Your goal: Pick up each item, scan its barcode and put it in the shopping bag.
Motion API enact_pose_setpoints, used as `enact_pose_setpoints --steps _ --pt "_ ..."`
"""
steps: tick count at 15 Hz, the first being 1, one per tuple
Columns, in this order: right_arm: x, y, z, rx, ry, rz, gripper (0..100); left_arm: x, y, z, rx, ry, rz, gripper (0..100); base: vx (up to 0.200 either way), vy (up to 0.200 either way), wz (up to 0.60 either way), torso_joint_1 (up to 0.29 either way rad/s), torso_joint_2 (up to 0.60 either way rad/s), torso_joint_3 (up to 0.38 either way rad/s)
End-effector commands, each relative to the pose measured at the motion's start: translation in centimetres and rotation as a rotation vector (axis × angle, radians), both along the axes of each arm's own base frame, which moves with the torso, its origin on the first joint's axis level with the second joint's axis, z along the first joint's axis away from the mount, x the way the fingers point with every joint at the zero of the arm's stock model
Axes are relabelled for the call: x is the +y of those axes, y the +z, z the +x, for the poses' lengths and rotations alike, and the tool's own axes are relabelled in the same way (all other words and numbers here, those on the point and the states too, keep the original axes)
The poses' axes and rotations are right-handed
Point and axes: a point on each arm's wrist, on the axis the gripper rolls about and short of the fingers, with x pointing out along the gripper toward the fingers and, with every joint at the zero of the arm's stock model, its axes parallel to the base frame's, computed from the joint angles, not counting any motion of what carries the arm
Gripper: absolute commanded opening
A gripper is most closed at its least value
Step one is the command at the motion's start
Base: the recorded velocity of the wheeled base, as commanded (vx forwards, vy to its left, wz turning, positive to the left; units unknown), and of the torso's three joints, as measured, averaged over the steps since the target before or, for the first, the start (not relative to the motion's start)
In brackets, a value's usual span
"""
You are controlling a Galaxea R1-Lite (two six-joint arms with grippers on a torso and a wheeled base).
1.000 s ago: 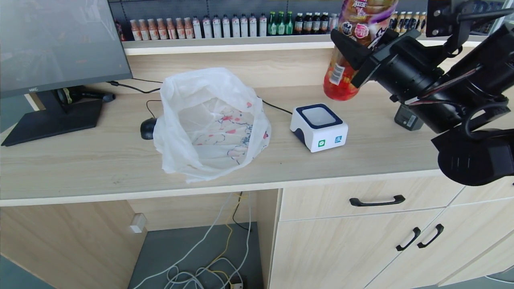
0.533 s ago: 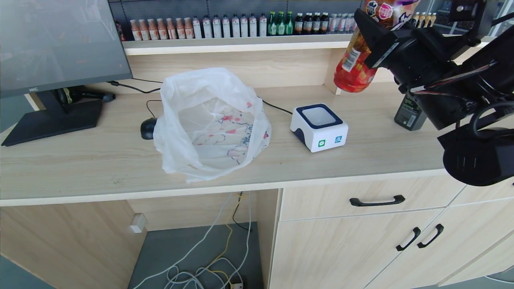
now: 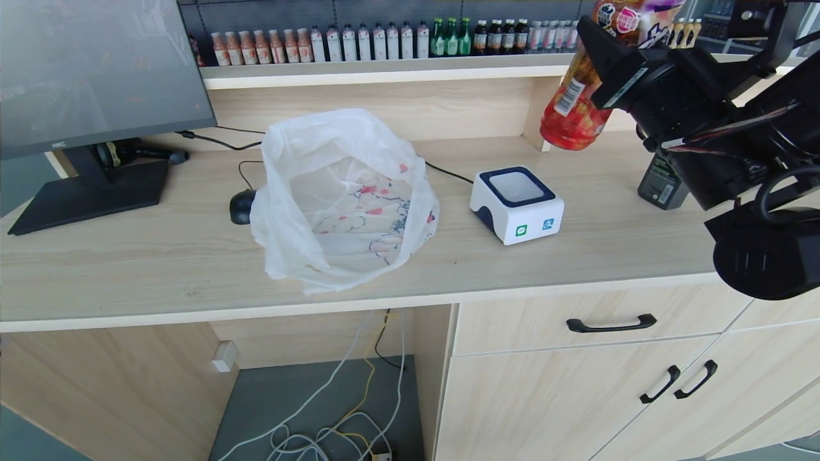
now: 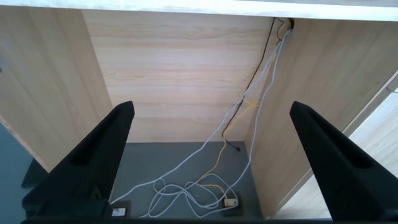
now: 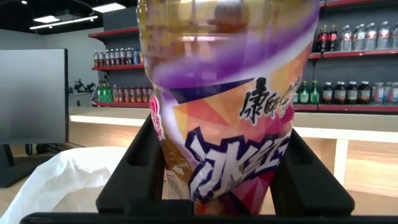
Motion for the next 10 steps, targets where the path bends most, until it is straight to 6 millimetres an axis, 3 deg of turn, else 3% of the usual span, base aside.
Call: enact_pose_setpoints --steps 1,7,10 --pt "0.05 0.00 -0.04 0.002 0.001 0.001 0 0.00 -0.01 0.00 0.000 0.000 0.000 100 0.000 0.200 0.00 0.012 0.01 0.002" --pt "-0.07 0.10 -0.09 0.001 -0.016 0.008 0 0.00 -0.01 0.00 0.000 0.000 0.001 100 0.000 0.200 0.00 0.004 0.00 0.004" --pt "-0.04 0.05 -0.05 0.002 -0.015 0.007 0 0.00 -0.01 0.00 0.000 0.000 0.001 100 0.000 0.000 0.00 0.000 0.00 0.000"
